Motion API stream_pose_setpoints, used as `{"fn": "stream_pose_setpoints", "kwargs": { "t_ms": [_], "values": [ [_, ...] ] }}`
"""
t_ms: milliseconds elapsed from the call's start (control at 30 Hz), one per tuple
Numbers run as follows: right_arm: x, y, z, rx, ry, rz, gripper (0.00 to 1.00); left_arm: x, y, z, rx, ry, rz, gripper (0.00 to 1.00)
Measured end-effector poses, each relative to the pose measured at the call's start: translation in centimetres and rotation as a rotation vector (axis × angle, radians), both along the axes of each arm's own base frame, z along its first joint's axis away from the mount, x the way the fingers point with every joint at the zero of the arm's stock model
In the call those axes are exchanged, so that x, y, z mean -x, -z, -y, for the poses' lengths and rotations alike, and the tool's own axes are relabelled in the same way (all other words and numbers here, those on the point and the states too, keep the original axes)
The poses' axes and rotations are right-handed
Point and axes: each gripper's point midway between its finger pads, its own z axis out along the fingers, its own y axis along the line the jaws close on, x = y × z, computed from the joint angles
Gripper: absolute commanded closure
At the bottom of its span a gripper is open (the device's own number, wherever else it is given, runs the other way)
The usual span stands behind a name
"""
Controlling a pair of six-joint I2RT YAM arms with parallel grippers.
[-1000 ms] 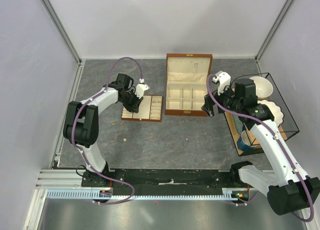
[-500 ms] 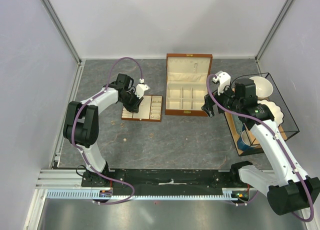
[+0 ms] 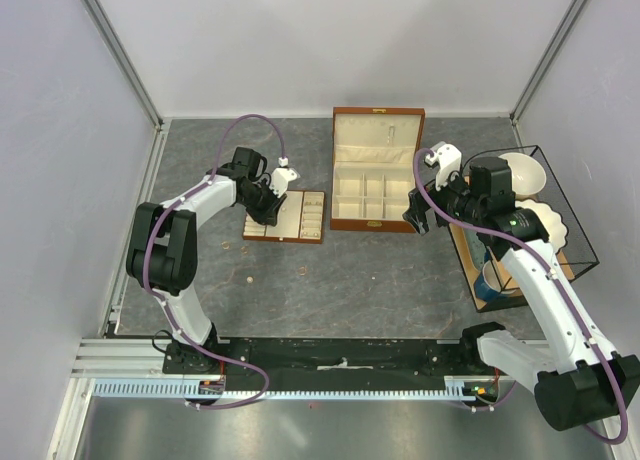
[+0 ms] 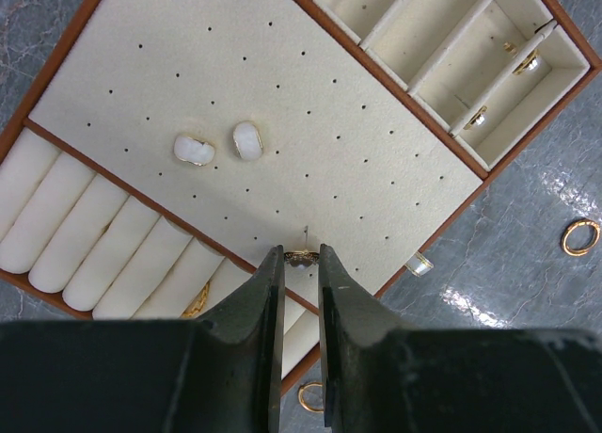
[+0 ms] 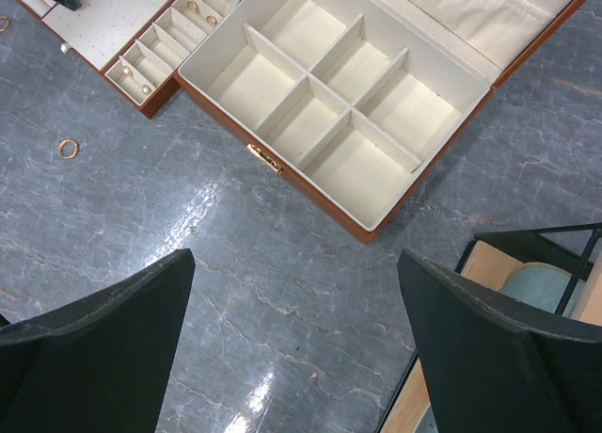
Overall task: Organize the mixed jewelry
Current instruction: Place the jewelry in the compartment layer.
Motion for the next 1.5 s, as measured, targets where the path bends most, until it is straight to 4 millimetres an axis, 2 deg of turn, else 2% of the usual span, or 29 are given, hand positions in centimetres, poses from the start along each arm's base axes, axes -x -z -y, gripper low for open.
{"fn": "stream_pose_setpoints", "kwargs": {
  "t_ms": [1500],
  "values": [
    [0.01, -0.02, 0.0, 0.0, 0.0, 0.001, 0.02, -0.12, 0.07, -0.32, 0.014, 0.002, 0.018, 0.8]
  ]
}}
